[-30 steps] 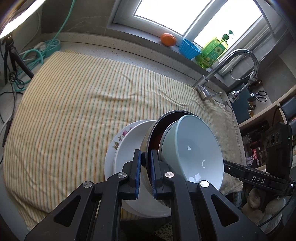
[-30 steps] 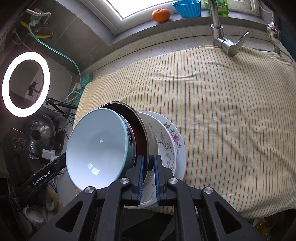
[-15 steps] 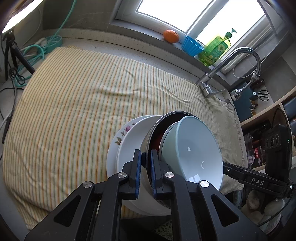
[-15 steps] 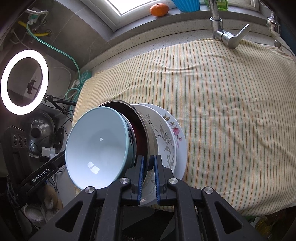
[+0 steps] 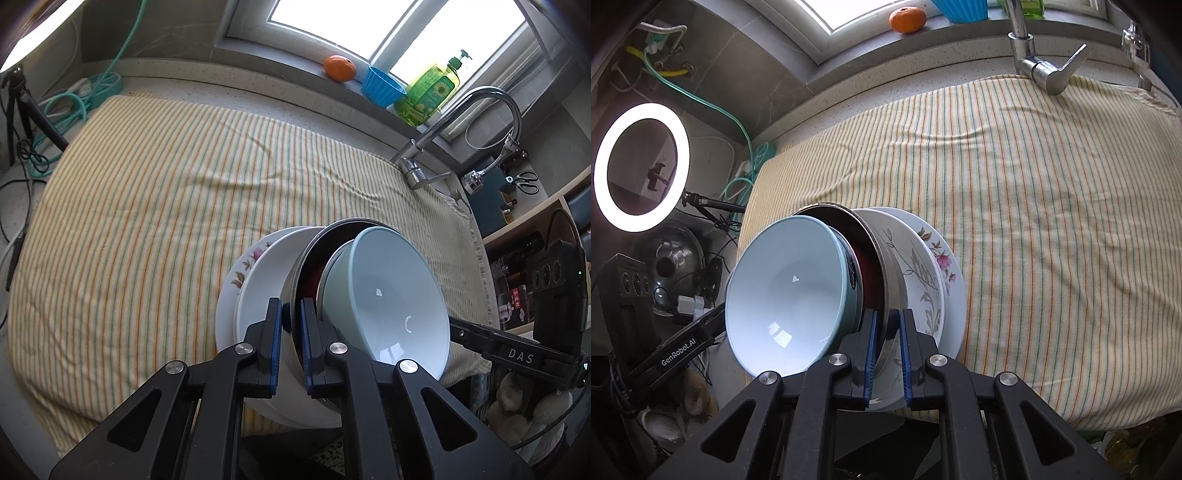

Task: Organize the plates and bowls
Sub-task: 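Lower the nested bowls onto the flowered plate stack with both grippers, then open both grippers and withdraw from the stacked dishes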

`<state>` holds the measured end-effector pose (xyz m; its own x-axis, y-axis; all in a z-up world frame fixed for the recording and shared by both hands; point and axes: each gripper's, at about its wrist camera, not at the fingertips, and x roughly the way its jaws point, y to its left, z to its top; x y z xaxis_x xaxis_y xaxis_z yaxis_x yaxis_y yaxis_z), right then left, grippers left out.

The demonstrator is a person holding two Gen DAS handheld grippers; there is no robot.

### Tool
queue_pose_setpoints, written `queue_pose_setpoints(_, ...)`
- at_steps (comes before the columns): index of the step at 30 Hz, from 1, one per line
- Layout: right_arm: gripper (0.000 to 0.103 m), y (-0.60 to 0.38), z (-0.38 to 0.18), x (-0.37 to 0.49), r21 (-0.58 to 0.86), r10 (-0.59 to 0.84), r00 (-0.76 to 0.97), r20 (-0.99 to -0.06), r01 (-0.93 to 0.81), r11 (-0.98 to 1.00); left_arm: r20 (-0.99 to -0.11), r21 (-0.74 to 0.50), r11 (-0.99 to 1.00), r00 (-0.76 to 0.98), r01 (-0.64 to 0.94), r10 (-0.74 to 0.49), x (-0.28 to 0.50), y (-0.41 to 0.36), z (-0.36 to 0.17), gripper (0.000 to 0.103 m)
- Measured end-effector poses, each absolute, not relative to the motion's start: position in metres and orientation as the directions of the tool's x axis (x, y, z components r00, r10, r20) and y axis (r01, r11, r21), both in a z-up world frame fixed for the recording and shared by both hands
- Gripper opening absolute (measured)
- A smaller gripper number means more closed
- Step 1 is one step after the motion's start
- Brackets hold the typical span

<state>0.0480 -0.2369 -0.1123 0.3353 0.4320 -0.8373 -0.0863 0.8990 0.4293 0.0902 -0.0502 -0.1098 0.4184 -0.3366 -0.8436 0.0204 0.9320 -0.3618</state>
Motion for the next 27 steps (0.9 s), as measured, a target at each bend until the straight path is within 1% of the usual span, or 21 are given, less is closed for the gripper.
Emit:
queue_pose_setpoints(8,0.012,-0.235,-0.111,0.046,0.426,0.433,0.337,-0.836,-0.098,0.899,-0.841,-0.343,0.939,0.434,0.033,-0.323,0.089,-0.051,-0.106,0.008)
queue_pose_setpoints(15,0.013,-0.231,-0.104,0.042,0.378,0.399,0.376,-0.836,-0.131,0.916,-0.841,-0.307,0.95,0.454,0.047,-0.294,0.088,-0.048,-0.101,0.009)
queue_pose_setpoints(21,0.013,-0.233,-0.097,0.039,0.348,0.374,0.411,-0.831,-0.14,0.927,-0.844,-0.28,0.958,0.46,0.063,-0.277,0.086,-0.049,-0.099,0.012)
queue_pose_setpoints(27,0.014,-0.241,-0.091,0.033,0.336,0.358,0.45,-0.818,-0.131,0.933,-0.841,-0.227,0.972,0.491,0.063,-0.228,0.08,-0.043,-0.091,0.015)
